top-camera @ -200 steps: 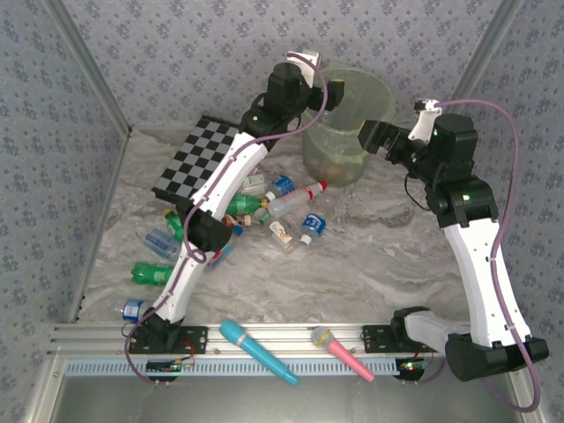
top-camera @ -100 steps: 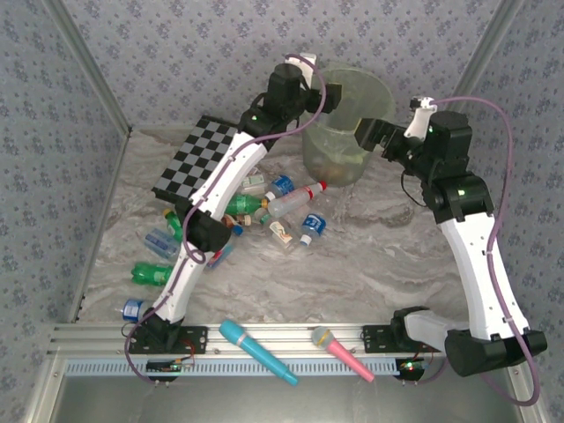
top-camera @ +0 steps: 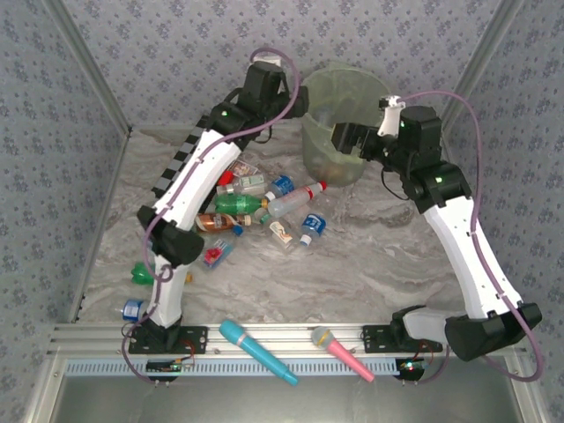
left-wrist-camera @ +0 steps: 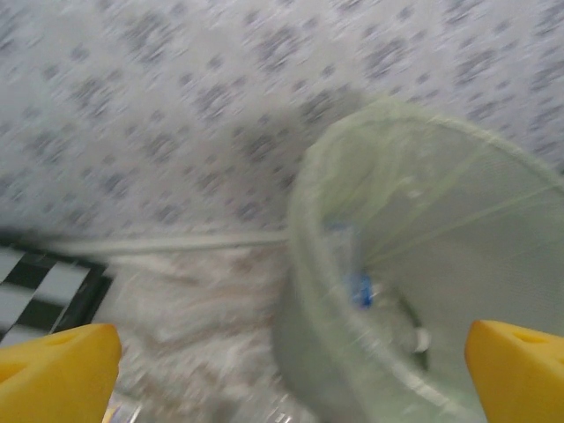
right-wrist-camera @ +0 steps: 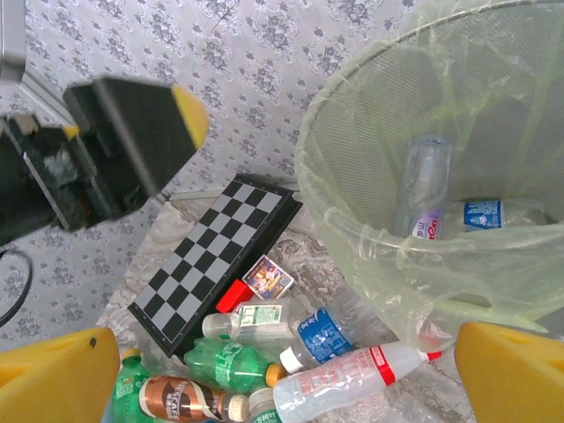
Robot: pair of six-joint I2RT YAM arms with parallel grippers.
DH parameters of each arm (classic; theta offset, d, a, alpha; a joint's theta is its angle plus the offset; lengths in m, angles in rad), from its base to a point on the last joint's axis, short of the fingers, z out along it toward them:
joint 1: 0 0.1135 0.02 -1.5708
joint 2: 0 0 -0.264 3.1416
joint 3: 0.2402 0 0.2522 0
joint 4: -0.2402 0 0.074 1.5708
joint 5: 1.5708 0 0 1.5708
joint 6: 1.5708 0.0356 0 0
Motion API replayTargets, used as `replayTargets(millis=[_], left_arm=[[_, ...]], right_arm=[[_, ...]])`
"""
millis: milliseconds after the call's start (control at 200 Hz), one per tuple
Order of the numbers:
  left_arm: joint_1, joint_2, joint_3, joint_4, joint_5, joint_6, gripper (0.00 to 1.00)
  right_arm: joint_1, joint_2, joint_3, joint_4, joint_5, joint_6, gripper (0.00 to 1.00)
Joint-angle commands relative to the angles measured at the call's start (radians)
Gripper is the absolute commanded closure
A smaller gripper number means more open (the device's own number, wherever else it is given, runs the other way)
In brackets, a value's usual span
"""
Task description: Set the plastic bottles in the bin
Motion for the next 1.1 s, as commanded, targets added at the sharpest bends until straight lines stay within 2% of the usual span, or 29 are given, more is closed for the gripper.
replayTargets(millis=[0,175,300,410,640,765,920,1094], left_arm=[[0.050,-0.166,-0.254,0.019,-0.077,-0.132,0.00],[0.174,-0.479,-0.819,0.231,-0.026,-0.383,0.00],[0.252,-0.639,-1.031,0.180,-0.054,-0.502,0.00],[0.304,-0.744,-1.140,0.088,-0.103,-0.542,0.00],[0.470,-0.933,-1.325,-0.100,-0.104,-0.693,0.00],[0.570,-0.993,-1.379,-0.253,-0.098,-0.785,0.00],[0.649,-1.065,-1.444,-0.335,-0.080,-0.802,0.00],[0.775,-1.071,-1.478,-0.493,-0.024,-0.826,0.00]], right_arm=[[0.019,0.020,0.048,0.033,0.014,-0.032,0.00],[0.054,0.063,0.074,0.040,0.015,-0.051,0.00],[0.086,0.098,0.098,0.036,0.017,-0.071,0.00],[0.112,0.133,0.116,0.040,0.010,-0.079,0.01],[0.173,0.220,0.188,0.030,-0.011,-0.101,0.00],[0.228,0.281,0.254,-0.007,-0.061,-0.137,0.00],[0.296,0.346,0.314,-0.047,-0.084,-0.175,0.00],[0.318,0.395,0.347,-0.062,-0.113,-0.157,0.00]])
